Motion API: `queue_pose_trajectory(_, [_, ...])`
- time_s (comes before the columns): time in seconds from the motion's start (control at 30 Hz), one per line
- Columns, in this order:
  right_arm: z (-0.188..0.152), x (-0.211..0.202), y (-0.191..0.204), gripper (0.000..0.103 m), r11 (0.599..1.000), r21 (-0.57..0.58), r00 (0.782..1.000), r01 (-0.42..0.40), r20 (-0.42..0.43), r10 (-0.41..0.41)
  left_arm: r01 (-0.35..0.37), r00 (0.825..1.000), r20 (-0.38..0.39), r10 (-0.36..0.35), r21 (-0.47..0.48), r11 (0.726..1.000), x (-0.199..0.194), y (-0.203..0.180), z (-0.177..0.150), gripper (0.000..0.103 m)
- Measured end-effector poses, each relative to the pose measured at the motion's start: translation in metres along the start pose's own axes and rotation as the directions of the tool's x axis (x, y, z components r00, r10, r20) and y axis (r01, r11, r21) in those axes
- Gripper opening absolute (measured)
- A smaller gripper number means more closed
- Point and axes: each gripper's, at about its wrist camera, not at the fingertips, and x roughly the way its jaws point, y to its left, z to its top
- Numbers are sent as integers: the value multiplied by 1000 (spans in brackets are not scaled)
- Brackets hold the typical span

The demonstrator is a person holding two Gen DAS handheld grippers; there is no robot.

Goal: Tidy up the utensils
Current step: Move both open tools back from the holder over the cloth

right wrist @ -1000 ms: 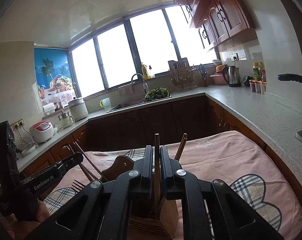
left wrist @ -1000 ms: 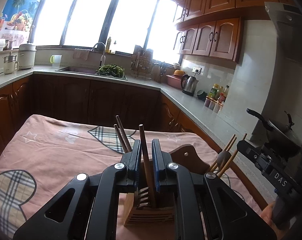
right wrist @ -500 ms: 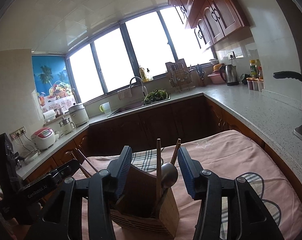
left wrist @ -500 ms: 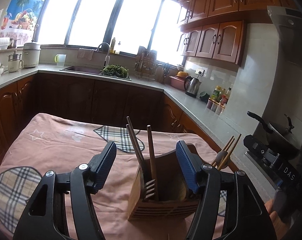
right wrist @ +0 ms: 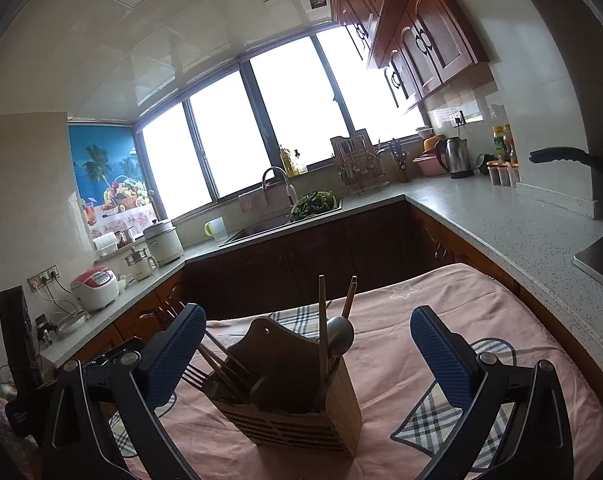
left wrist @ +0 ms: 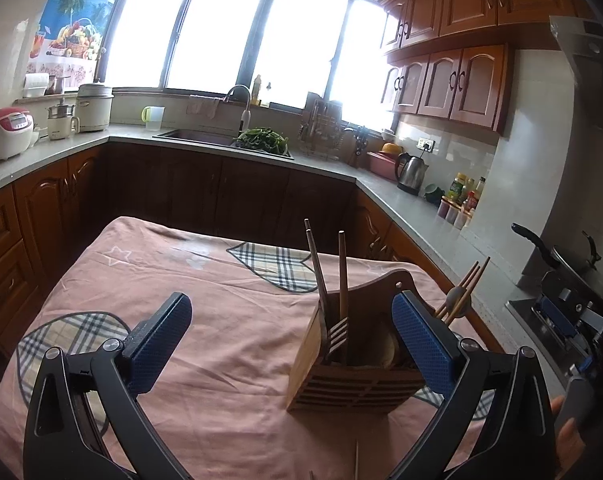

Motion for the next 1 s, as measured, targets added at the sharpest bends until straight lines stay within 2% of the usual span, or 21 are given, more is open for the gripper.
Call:
queue_pose_trajectory(0.5, [-9,-48,15,103,999,19,999,-37,4,37,0,1000,16,0,5,1000,-58,-1,-10,103])
queue_pose_trajectory(1.0, [-17,-84,29,103,998,18,998,-59,17,58,-25,999,44,24,20,999,-98,1,-18,103])
